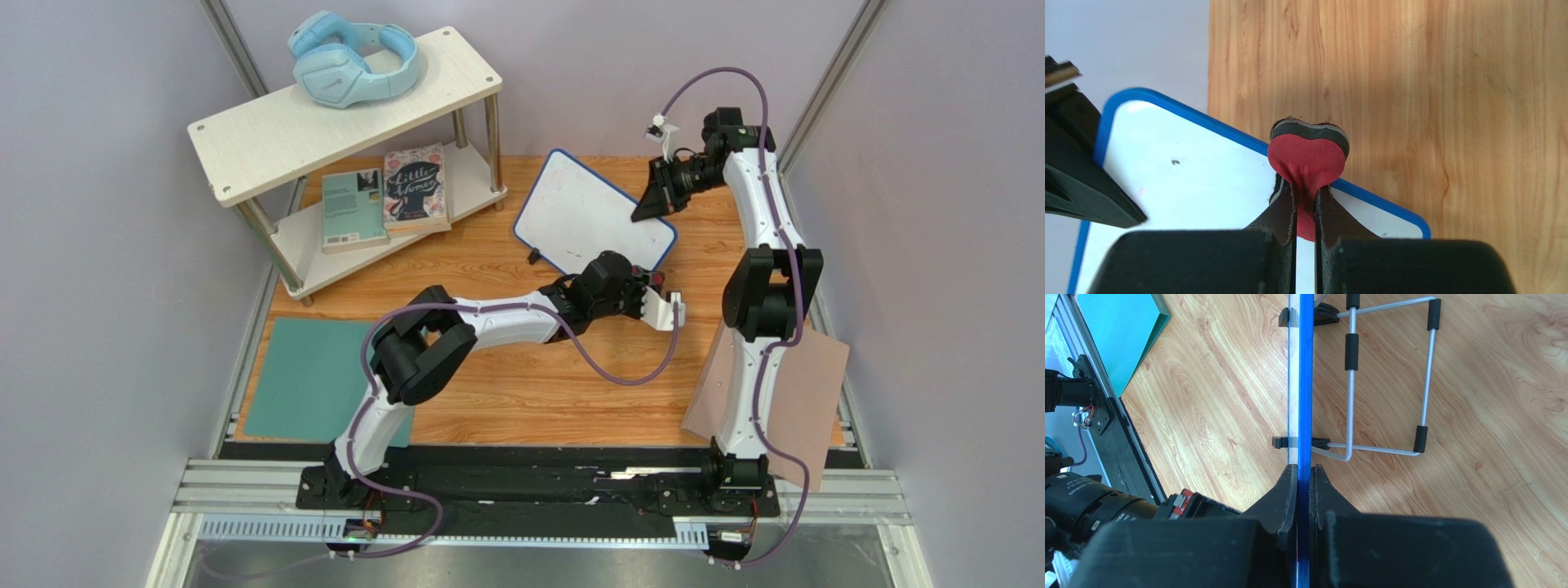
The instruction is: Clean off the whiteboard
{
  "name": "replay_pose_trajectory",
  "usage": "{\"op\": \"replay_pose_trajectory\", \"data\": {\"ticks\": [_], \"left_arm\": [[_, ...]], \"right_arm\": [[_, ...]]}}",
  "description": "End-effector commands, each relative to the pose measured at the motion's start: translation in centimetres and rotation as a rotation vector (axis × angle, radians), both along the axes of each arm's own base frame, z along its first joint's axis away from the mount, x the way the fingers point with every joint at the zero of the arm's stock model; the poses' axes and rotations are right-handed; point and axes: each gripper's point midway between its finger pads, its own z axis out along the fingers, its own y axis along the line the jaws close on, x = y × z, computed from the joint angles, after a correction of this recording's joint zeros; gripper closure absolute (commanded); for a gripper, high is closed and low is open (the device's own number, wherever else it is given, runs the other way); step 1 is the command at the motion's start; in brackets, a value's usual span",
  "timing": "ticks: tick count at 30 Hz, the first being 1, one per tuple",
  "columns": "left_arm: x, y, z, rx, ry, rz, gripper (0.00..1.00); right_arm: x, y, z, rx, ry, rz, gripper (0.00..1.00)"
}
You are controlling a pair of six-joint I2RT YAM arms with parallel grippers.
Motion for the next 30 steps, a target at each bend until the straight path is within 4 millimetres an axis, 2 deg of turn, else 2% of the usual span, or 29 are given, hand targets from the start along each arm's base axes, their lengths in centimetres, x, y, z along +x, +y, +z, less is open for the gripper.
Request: {"op": "replay_pose_trajectory", "data": {"ticks": [1,5,11,14,30], "left_arm": [[0.6,2.9,-2.2,0.020,0.102,0.101,1.00],[1.5,4.4,-3.1,0.036,0.123,0.149,1.00],[3.4,5.3,-4.3,0.060,0.160,0.199,1.00],[4.3,6.6,-5.0,0.075,0.177,0.252,1.00],[6.2,11.2,-7.2,0.162,0.192,0.376,1.00]], "right_arm": [[-3.1,0.6,-4.8,-0.112,0.175,0.070,1.00],[-3.0,0.5,-4.8,-0.114,0.172,0.067,1.00],[-3.1,0.6,-4.7,-0.108,0.176,0.067,1.00],[-3.1,0.5,-4.8,-0.113,0.175,0.068,1.00],[-2.9,0.4,-4.7,-0.114,0.172,0.065,1.00]]}}
